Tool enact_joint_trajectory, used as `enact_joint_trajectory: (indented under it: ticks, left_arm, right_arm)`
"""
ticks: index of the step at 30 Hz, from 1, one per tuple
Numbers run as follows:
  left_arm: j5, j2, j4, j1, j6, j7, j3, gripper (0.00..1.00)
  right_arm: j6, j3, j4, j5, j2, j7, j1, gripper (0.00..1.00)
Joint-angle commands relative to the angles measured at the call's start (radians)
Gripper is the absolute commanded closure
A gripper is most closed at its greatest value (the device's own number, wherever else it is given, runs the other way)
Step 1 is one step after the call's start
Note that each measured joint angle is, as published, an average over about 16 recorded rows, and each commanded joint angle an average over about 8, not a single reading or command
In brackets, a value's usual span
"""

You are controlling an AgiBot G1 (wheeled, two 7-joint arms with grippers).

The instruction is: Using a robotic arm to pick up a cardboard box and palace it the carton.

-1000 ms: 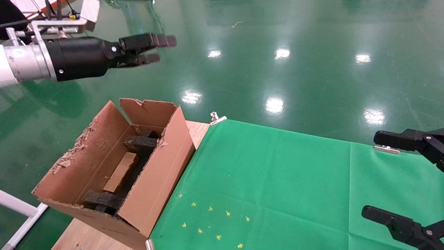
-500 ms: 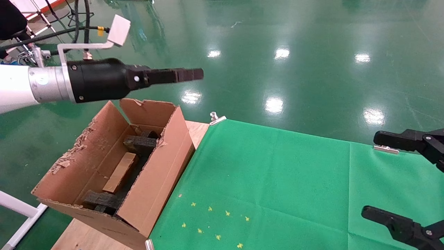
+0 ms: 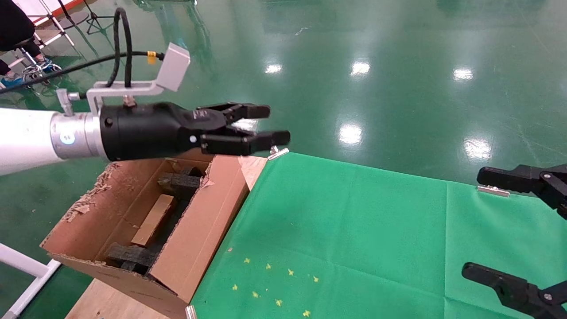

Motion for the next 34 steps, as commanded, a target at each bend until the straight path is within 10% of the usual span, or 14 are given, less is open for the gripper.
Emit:
enact_joint_trajectory:
  ticks: [1,34]
  left_arm:
    - [-0.02,0.0,-0.023,0.023,0.007,0.029,-0.011,0.0]
    - [-0.283,-0.001,-0.318,0.314,0.102,0.38,-0.148,0.0]
  right_arm:
    - [0.0,0.0,0.0,0.0,0.0,0.0,0.0,0.0]
    - [0.0,0.0,0.0,0.0,0.0,0.0,0.0,0.0]
